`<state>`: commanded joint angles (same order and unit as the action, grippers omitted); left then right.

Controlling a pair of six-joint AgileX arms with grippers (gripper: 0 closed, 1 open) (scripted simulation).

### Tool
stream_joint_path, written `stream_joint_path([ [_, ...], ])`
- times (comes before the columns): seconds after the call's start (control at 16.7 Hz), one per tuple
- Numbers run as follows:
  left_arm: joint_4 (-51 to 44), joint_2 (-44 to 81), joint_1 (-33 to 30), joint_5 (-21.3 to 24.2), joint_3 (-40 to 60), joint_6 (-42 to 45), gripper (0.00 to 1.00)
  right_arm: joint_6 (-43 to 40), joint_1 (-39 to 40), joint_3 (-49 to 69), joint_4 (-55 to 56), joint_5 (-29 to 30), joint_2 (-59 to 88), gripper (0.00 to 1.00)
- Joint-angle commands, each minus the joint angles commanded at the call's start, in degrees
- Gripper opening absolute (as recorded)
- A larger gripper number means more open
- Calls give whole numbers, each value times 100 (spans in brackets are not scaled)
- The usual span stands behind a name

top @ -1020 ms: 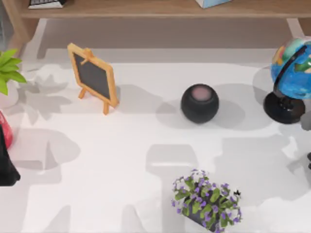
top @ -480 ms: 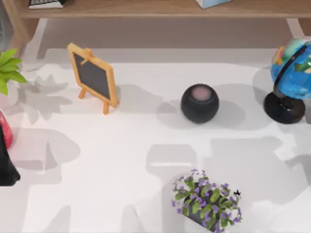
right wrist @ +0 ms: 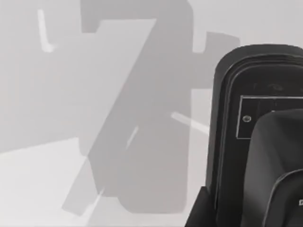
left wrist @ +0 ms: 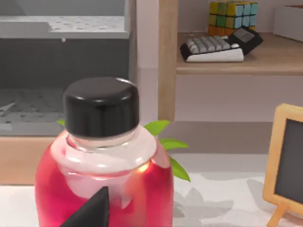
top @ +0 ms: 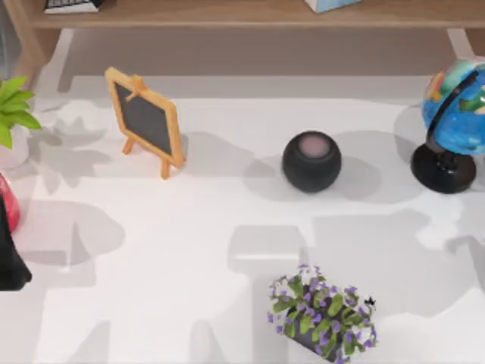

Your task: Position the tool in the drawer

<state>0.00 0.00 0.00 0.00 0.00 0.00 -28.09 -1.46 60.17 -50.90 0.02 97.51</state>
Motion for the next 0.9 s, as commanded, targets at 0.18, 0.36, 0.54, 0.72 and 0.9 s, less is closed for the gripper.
stream_joint_path([
  [0.18,0,0,0,0,0,0,100,86,-297,722,-378,37,-402,0],
  [0.36,0,0,0,0,0,0,100,213,-720,1977,-725,105,-467,0],
  [0.54,0,0,0,0,0,0,100,298,-1187,3599,-1061,193,11,0],
  [0.72,0,0,0,0,0,0,100,330,-1601,5230,-1533,254,1033,0],
  [0.9,0,0,0,0,0,0,100,354,-1879,6603,-2089,259,2424,0],
])
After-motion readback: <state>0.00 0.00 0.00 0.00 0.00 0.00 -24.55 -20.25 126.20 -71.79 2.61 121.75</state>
